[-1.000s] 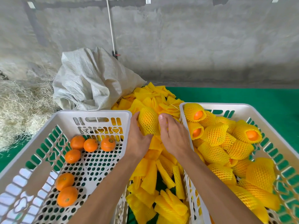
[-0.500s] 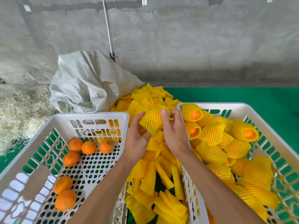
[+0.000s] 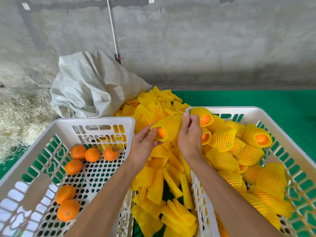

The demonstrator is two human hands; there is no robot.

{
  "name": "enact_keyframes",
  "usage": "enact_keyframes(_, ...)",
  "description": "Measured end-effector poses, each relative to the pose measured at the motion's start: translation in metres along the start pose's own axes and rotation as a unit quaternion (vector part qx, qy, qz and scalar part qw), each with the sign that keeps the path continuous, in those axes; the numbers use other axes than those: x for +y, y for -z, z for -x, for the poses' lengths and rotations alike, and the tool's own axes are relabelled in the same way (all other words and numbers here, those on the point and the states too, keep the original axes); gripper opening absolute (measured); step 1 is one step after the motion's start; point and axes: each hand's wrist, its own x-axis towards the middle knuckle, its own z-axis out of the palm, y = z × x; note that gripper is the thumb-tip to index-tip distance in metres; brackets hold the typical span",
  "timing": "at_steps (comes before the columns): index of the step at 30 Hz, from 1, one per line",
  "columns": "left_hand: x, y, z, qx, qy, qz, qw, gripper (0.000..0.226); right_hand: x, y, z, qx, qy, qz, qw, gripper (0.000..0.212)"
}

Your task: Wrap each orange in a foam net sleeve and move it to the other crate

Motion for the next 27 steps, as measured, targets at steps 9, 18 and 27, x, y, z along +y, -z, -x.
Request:
enact_keyframes(9,0.008,0.0,0.001,-0.053,0.12,0.137,0.982,0.038,0.001,-0.003,0.0,-0.092,-0.107,-0.039,0.989,0.043)
enact_keyframes(18,0.007,-0.003,0.003,-0.051,0.164,0.077,0.982,0.073,-0.014,0.001,0.009,-0.084,0.015,0.046,0.995,0.051)
enact_keyframes(27,0.006,-0.003,0.004,-0.078,0.06,0.038,0.994,0.079,-0.013,0.0,0.008,-0.075,-0.011,0.05,0.996,0.054)
